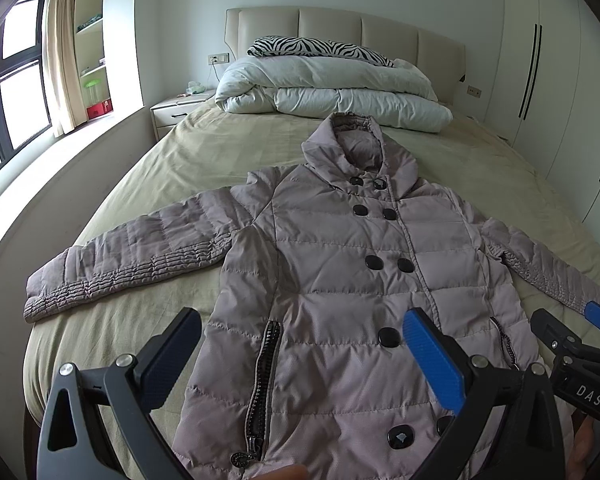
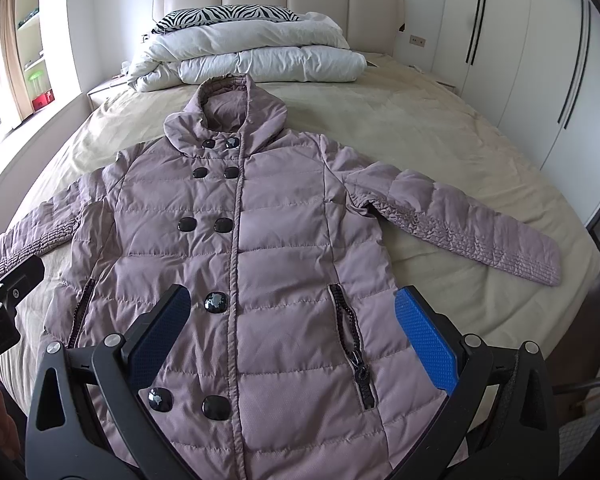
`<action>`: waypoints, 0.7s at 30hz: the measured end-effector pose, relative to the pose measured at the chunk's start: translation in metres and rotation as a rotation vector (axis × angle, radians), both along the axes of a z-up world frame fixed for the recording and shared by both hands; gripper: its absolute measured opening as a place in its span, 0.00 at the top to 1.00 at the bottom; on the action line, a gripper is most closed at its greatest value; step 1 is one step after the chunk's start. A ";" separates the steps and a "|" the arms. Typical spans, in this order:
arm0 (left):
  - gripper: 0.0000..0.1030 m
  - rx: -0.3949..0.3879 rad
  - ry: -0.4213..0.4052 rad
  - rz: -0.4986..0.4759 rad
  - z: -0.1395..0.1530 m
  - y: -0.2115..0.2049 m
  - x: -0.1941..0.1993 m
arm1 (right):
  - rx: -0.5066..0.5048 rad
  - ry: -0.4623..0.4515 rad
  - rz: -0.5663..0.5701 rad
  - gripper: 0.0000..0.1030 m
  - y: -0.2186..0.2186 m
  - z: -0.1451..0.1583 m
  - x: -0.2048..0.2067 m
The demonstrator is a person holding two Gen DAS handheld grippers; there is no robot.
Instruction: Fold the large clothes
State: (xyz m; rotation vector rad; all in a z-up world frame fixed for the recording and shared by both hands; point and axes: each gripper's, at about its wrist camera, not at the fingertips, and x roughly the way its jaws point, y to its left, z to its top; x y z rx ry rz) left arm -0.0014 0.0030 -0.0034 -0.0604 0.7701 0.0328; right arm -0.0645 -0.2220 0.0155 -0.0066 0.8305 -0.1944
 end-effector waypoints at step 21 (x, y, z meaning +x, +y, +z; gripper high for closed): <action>0.00 -0.005 -0.002 -0.004 -0.007 0.003 0.000 | 0.002 0.007 -0.001 0.00 0.000 -0.007 -0.001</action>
